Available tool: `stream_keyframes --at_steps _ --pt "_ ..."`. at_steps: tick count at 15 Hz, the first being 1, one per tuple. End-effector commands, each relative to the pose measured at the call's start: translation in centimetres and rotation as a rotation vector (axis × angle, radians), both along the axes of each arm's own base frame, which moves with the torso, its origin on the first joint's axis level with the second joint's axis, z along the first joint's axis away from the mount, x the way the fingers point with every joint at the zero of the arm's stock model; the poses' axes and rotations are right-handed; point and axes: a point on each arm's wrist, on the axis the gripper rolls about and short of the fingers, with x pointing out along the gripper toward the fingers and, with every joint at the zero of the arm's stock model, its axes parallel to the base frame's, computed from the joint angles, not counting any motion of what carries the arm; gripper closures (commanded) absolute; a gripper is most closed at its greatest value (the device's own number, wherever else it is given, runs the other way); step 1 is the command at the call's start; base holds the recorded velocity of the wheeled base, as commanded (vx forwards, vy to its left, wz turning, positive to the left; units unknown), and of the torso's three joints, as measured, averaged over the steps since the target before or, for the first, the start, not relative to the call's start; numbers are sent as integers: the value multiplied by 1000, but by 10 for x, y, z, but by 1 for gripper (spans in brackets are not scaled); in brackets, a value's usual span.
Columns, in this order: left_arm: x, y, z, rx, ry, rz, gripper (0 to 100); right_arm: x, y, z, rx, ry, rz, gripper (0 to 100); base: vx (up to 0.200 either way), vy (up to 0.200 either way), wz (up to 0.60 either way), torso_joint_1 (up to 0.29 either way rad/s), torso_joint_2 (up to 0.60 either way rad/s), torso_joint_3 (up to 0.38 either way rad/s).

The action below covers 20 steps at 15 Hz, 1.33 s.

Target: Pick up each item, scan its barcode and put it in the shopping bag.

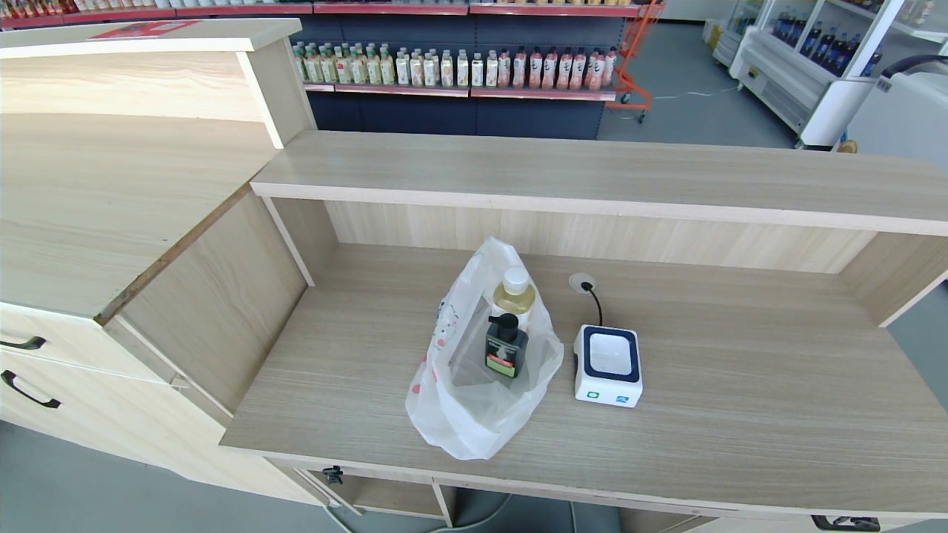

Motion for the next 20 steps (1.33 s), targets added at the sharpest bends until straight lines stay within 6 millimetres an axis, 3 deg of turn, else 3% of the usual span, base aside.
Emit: stream_keyframes --at_steps 1,12,15,20 --pt "0 0 0 2 0 -1 0 0 0 0 0 7 1 100 0 0 0 0 0 0" --pt "0 0 0 9 0 1 0 0 0 0 0 7 1 100 0 -200 0 4 2 3" --pt "0 0 0 10 1 -2 0 0 0 0 3 6 1 100 0 0 0 0 0 0" --pt "1 0 0 10 12 -1 0 0 0 0 3 6 1 100 200 0 0 1 3 1"
